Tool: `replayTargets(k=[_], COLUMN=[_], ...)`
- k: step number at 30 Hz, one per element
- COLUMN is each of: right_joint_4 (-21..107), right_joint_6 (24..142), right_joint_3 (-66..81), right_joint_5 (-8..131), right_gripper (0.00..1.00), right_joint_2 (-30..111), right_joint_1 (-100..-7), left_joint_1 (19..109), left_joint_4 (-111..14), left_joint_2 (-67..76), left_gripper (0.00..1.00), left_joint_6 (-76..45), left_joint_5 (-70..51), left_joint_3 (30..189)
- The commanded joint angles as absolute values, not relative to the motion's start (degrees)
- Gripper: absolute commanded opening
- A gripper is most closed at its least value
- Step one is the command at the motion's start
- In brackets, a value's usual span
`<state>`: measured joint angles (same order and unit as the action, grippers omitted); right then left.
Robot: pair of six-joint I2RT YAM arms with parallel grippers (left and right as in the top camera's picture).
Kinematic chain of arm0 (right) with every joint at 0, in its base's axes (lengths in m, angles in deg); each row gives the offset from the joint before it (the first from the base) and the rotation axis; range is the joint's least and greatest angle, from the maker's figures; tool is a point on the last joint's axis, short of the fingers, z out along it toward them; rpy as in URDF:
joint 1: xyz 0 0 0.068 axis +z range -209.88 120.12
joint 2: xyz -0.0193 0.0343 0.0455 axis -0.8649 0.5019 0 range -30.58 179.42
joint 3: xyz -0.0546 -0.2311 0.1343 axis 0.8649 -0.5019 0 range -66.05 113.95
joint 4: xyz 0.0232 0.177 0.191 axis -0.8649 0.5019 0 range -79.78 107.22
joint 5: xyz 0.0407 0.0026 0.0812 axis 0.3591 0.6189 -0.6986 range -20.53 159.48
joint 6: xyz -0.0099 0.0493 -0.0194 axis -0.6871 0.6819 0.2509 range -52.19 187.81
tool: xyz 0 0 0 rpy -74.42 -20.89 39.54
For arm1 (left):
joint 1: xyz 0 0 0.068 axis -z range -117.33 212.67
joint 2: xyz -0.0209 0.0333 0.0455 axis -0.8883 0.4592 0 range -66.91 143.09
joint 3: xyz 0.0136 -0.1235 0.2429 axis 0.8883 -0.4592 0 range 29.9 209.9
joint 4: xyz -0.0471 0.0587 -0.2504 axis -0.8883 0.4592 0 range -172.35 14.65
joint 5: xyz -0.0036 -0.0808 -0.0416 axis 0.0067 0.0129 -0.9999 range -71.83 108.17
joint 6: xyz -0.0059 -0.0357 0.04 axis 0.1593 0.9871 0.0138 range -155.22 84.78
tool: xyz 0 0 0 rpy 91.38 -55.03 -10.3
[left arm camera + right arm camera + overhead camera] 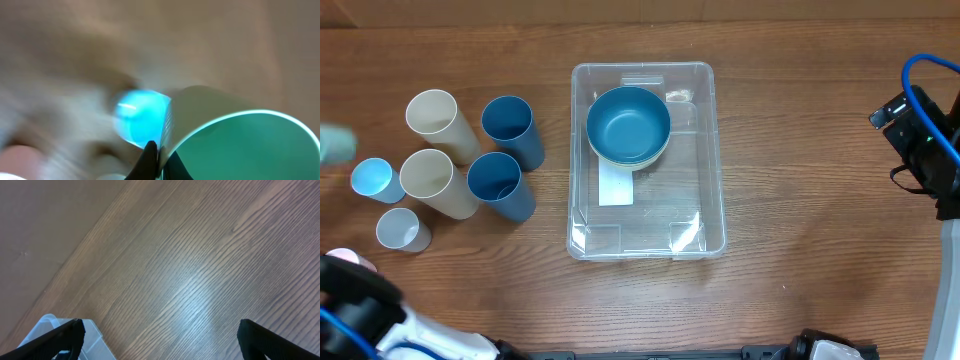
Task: Pack container
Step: 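Carry the light-blue cup into the bin beside the bowls, release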
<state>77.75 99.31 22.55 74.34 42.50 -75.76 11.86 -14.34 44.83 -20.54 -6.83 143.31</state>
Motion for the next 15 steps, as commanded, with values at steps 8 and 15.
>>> replayTargets(k=[8, 15], right_joint_4=[77.5, 77.5], right_joint_6=[99.6, 99.6], right_joint_3=[22.9, 22.9], right_joint_5=[74.5, 74.5], right_gripper=[1.0, 1.0], right_joint_2=[42.2, 42.2], right_joint_1=[-76.0, -76.0], left_joint_1=[64.5, 93.4], left_joint_4=[-11.5, -11.0], left_joint_2=[20.1, 38.1], left_gripper=[0.04, 0.04], left_joint_6=[-27.8, -29.2], left_joint_5=[1.1, 9.3], left_joint_3=[145.4, 144.7])
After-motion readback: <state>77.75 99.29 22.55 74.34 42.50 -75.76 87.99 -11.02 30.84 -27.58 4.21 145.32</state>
